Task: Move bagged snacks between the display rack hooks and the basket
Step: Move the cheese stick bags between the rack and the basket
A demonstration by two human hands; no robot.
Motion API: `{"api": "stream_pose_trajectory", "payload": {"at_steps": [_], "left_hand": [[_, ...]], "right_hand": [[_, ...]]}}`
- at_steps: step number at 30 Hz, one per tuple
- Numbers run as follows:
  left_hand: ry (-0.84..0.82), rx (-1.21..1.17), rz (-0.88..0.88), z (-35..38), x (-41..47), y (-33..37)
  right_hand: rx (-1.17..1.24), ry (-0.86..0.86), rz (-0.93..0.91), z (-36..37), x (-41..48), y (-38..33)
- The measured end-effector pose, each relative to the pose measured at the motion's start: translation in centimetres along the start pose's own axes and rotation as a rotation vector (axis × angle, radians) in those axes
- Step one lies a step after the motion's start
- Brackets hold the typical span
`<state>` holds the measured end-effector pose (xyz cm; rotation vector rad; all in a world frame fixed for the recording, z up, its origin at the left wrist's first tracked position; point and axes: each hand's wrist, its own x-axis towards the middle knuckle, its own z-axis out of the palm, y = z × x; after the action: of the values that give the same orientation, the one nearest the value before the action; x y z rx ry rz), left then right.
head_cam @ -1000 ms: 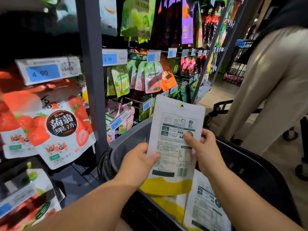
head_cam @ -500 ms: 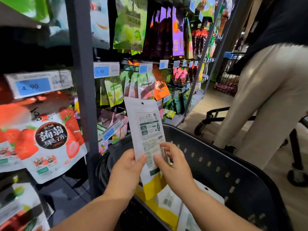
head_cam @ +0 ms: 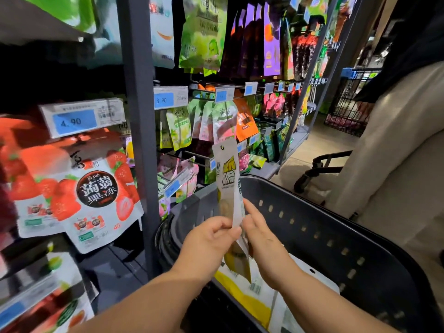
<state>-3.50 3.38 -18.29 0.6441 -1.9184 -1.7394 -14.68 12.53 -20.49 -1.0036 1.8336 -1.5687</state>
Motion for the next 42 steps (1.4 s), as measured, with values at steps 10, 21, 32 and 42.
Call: {"api": "stream_pose_trajectory", "payload": {"at_steps": [10,21,32,42], "left_hand": [[0.021,0.038,0.018,-0.2,0.8,-0.8],[-0.081,-0.110,-0.061,-2.0,1.9,-1.8],[0.369,0.204,-0.018,-2.2,2.1,-1.6],[0.413,0.230,-0.056,-3.2,2.5,-2.3]], "right_hand": [[0.226,0.136,0.000,-2.0,0.6,0.1],[0.309,0.055,-0.021,-4.4,0.5,0.0],[-0.220,0.193,0.692,-8.8,2.1,8.6],[-0.211,0.049,0.779,-3.9,-0.5,11.7]]}}
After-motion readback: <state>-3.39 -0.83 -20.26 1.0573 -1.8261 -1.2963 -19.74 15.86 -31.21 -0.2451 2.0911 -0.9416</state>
